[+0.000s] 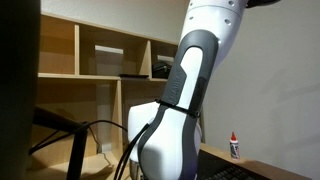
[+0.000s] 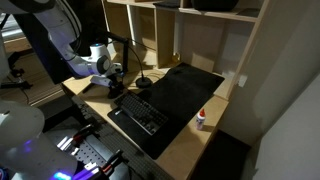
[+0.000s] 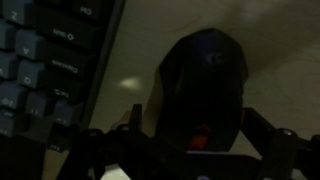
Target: Move the mouse to the right side of the keyboard
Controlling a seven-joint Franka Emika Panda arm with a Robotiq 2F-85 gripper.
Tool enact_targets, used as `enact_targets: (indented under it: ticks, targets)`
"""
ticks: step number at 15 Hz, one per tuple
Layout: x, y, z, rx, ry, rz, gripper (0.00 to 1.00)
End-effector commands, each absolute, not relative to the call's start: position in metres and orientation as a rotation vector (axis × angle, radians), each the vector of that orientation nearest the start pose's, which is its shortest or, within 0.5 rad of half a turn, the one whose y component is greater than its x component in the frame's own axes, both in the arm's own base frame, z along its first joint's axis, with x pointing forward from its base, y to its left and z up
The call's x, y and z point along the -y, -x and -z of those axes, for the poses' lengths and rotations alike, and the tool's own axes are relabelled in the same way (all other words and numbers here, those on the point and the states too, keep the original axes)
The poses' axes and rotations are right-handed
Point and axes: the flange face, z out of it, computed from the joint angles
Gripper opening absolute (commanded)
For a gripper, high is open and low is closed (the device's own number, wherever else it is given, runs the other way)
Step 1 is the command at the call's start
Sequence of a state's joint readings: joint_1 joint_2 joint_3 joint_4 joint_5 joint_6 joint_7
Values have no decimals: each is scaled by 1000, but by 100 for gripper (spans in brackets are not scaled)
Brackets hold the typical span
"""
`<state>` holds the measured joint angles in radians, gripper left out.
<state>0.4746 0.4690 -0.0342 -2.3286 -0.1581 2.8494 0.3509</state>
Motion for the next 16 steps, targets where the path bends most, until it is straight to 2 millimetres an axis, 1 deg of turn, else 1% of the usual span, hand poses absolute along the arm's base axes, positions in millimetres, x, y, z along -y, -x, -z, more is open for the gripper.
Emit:
enact_targets:
  ticks: [1,5,7,9,10,11,12,13,14,15,16]
  targets:
    - [-230,-466,-135,367,3175,59,74]
    - [-235,-461,-137,364,3173,50,47]
    - [-233,-461,-137,337,3181,55,45]
    - [-231,-463,-149,308,3187,66,45]
    - [-229,-460,-160,324,3169,33,45]
    - [-225,-456,-179,351,3148,26,45]
    - [-228,-459,-175,369,3132,21,45]
    - [-230,-461,-181,387,3111,31,45]
    - [-202,-447,-215,409,3094,76,45]
    - [-197,-448,-225,407,3085,95,45]
    - [-182,-449,-237,344,3110,124,45]
